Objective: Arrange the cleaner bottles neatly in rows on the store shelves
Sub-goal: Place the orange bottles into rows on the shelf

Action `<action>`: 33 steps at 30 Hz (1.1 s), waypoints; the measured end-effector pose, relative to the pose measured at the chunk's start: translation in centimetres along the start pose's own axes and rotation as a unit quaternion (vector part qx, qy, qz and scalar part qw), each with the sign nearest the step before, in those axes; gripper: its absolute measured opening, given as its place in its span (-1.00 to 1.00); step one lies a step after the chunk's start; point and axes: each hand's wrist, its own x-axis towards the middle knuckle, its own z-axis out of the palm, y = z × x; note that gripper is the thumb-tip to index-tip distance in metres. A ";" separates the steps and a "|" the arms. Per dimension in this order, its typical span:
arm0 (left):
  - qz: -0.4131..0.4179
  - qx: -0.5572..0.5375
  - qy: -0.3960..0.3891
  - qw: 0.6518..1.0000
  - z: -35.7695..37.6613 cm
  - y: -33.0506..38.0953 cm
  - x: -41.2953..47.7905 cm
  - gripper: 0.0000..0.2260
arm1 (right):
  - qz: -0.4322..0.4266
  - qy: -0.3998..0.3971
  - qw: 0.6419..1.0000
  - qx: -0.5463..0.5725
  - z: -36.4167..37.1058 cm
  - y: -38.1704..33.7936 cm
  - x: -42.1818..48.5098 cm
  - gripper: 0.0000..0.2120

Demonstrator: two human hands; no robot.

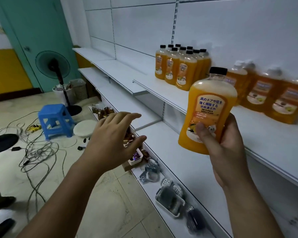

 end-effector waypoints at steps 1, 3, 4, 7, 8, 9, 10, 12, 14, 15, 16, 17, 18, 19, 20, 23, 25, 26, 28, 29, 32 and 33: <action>-0.003 -0.002 0.000 1.000 0.4 -1.0 1.1 -0.40 | 0.000 -0.001 1.000 -0.001 0.9 0.6 1.2 -0.45; -0.012 -0.009 0.002 1.000 1.4 -2.8 3.3 -0.38 | -0.001 0.001 1.000 0.005 2.6 1.8 3.9 -0.46; -0.015 -0.012 0.002 1.000 2.1 -3.6 4.5 -0.38 | -0.002 0.003 1.000 0.010 3.4 2.5 5.4 -0.46; -0.027 -0.012 -0.004 1.000 3.9 -6.0 8.0 -0.37 | -0.009 0.010 0.999 0.031 5.9 4.5 10.0 -0.45; -0.031 -0.012 -0.009 0.999 4.4 -6.8 9.2 -0.37 | -0.012 0.012 0.999 0.039 6.7 5.1 11.6 -0.45; -0.035 -0.014 -0.012 0.999 4.8 -7.6 10.3 -0.37 | -0.014 0.014 0.999 0.047 7.5 5.5 13.1 -0.46; -0.038 -0.018 -0.013 0.999 5.3 -8.4 11.4 -0.38 | -0.017 0.016 0.998 0.054 8.2 5.9 14.5 -0.47; -0.043 -0.027 -0.009 0.999 6.1 -10.1 13.6 -0.38 | -0.019 0.017 0.998 0.064 9.5 6.6 17.2 -0.46; -0.048 -0.042 -0.002 0.998 7.2 -11.6 15.6 -0.38 | -0.019 0.020 0.997 0.066 10.5 7.5 19.5 -0.46; -0.050 -0.051 0.000 0.997 7.8 -12.3 16.5 -0.39 | -0.017 0.023 0.998 0.064 11.0 8.0 20.4 -0.47; -0.048 -0.059 0.000 0.997 8.5 -13.1 17.5 -0.41 | -0.013 0.028 0.998 0.061 11.4 8.4 21.3 -0.47; -0.041 -0.064 -0.003 0.997 9.2 -13.9 18.5 -0.43 | -0.009 0.035 0.998 0.056 11.9 8.9 22.2 -0.47; -0.031 -0.065 -0.005 0.997 9.9 -14.7 19.6 -0.44 | -0.008 0.043 0.998 0.050 12.5 9.4 23.0 -0.47; -0.017 -0.066 -0.005 0.998 10.6 -15.5 20.8 -0.44 | -0.007 0.052 0.998 0.044 13.1 9.9 23.8 -0.47; -0.002 -0.069 -0.005 0.998 11.2 -16.4 22.1 -0.45 | -0.005 0.061 0.997 0.039 13.8 10.3 24.5 -0.47; 0.051 -0.090 0.002 0.995 12.8 -19.1 26.4 -0.48 | -0.004 0.103 0.995 0.012 16.2 11.5 26.7 -0.48; 0.092 -0.108 0.002 0.990 13.9 -20.7 29.4 -0.50 | -0.012 0.134 0.991 -0.009 18.1 12.0 28.2 -0.50; 0.113 -0.118 0.000 0.987 14.5 -21.3 30.9 -0.50 | -0.018 0.146 0.989 -0.020 19.0 12.2 29.0 -0.50; 0.157 -0.134 -0.002 0.978 15.7 -22.3 33.7 -0.48 | -0.028 0.170 0.984 -0.053 20.7 12.8 30.9 -0.49; 0.177 -0.142 -0.006 0.974 16.4 -22.7 35.0 -0.46 | -0.030 0.182 0.980 -0.070 21.4 13.1 31.8 -0.49; 0.231 -0.159 -0.030 0.959 18.3 -23.5 38.6 -0.39 | -0.031 0.210 0.968 -0.136 23.1 14.1 34.3 -0.44; 0.248 -0.161 -0.040 0.954 18.9 -23.9 39.7 -0.38 | -0.026 0.216 0.963 -0.159 23.6 14.4 35.0 -0.43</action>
